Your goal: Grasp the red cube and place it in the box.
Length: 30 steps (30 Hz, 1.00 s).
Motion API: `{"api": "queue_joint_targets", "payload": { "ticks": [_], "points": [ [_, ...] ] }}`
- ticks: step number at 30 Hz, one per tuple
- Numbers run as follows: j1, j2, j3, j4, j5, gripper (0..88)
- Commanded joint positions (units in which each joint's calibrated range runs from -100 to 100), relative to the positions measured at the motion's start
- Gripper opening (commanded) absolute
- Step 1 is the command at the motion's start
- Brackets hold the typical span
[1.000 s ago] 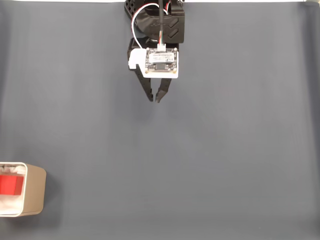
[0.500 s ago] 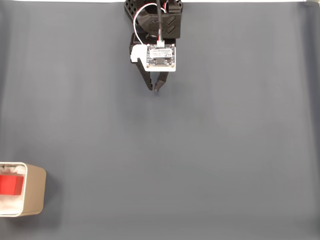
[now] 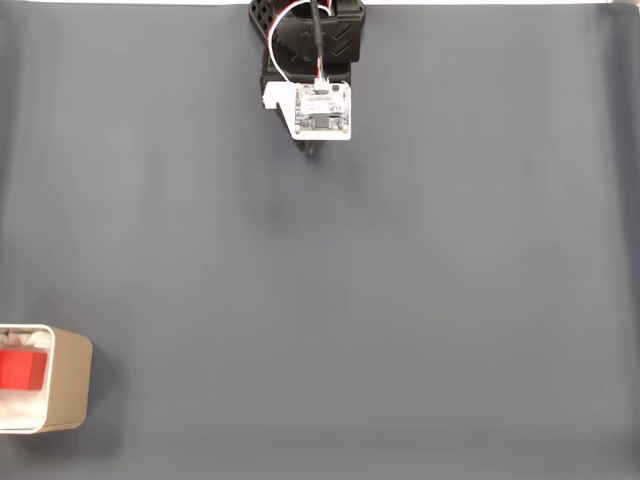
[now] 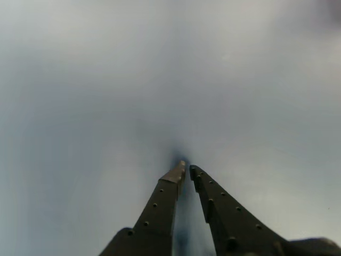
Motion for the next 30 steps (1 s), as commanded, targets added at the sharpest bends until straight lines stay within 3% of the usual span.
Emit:
{"api": "queue_joint_targets", "payload": {
  "ticks": [1,30],
  "points": [
    [-0.6,-0.6,0.8,3.0,-0.1,0.0],
    [-0.8,-0.6,0.8,5.3,-0.3,0.2]
  ]
}}
